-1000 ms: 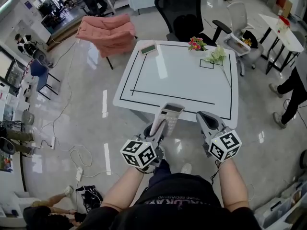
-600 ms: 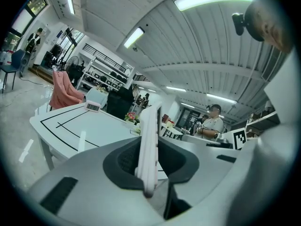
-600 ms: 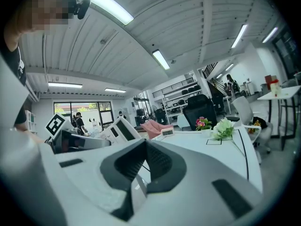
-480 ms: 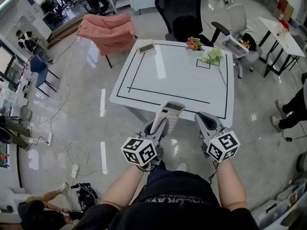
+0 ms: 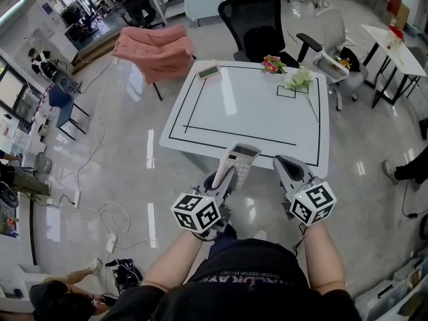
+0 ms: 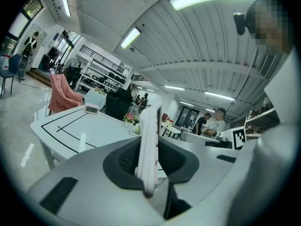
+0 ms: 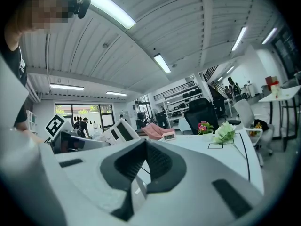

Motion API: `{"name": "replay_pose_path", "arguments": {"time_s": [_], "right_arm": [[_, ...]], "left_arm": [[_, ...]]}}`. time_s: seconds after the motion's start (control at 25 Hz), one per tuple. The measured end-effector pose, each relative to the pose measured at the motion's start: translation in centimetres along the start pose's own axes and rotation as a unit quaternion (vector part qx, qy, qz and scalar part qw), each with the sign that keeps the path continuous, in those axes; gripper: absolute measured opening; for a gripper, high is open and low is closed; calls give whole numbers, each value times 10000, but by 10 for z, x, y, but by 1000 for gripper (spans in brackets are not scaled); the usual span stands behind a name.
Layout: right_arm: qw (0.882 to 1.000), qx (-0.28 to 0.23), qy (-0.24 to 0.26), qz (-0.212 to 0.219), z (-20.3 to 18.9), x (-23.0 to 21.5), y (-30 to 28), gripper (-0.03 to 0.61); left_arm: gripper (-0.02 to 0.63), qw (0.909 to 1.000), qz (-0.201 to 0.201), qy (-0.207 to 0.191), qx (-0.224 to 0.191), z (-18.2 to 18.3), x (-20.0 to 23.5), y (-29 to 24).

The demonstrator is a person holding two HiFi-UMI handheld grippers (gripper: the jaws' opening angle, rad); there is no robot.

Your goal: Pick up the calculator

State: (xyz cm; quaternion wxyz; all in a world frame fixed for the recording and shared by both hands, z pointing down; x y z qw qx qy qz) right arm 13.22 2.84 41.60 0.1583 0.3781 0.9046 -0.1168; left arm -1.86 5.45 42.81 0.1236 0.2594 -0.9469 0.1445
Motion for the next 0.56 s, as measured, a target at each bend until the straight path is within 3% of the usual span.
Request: {"name": "replay_pose_path", "arguments": {"time_s": [0.56], "right_arm": [[10000,-14,-66,-27,-6,1,0,0]], "left_arm": [[75,9999,-81,-65,96,0,-1,0]]}}
Point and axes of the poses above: the fingertips, and each gripper's own axes: y backward along the fingers, x to its left, z out of its top, the point moved 2 cm from there along y, backward along the fingers, and after that the axes turned 8 degrees about -y, right-handed, at the moved point
